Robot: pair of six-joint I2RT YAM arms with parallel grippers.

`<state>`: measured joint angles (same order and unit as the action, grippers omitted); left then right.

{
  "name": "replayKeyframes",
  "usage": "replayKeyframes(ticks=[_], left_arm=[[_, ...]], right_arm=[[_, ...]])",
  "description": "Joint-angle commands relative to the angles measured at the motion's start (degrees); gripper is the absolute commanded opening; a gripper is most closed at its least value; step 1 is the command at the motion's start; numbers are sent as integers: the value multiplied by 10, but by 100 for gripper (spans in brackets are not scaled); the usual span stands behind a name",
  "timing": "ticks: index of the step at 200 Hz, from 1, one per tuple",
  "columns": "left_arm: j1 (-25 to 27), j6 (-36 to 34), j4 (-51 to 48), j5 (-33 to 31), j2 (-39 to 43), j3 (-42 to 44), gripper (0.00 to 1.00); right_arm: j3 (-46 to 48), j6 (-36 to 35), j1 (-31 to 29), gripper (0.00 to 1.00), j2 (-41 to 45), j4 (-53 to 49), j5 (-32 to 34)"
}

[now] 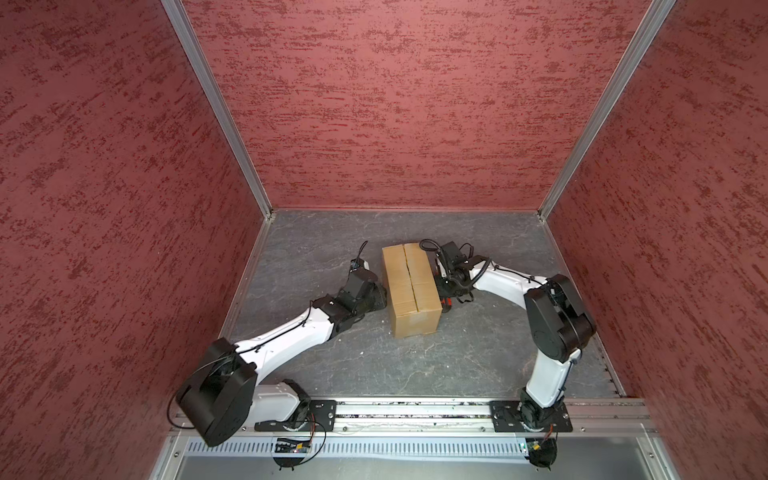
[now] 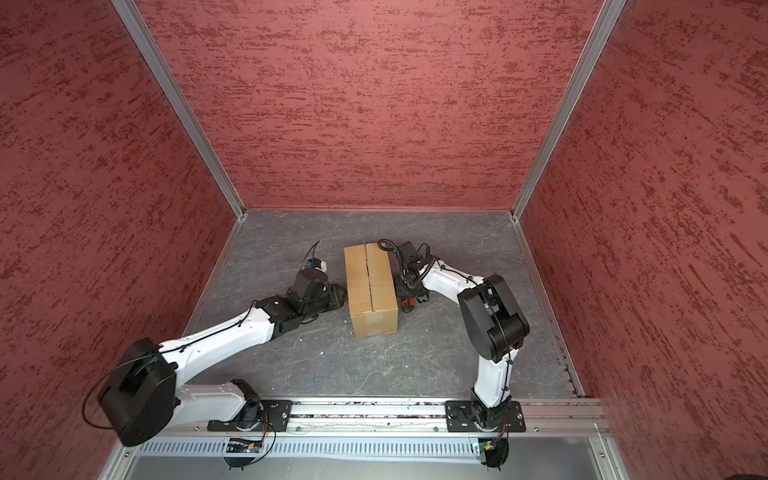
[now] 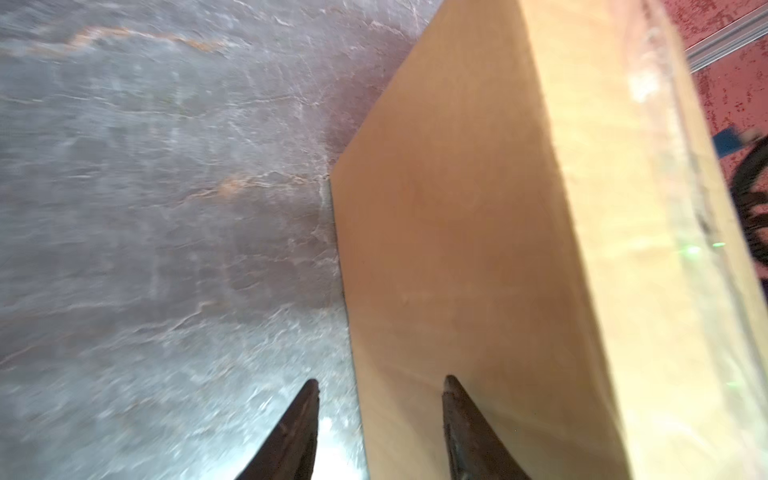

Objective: Unpack the express box
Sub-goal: 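Draw the right gripper with the knife back while the left gripper rises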

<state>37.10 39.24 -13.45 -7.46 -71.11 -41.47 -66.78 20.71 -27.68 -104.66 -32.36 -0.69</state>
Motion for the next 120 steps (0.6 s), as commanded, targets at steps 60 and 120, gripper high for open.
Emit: replayKeyframes(ticks=[60, 120], left_arm=[[-44, -35, -186, 6, 123, -74, 55], [-45, -63, -184, 46, 44, -181, 69]], right_arm=[[74, -16, 61, 6, 69, -8, 25], [104, -32, 95, 13, 60, 4, 14]])
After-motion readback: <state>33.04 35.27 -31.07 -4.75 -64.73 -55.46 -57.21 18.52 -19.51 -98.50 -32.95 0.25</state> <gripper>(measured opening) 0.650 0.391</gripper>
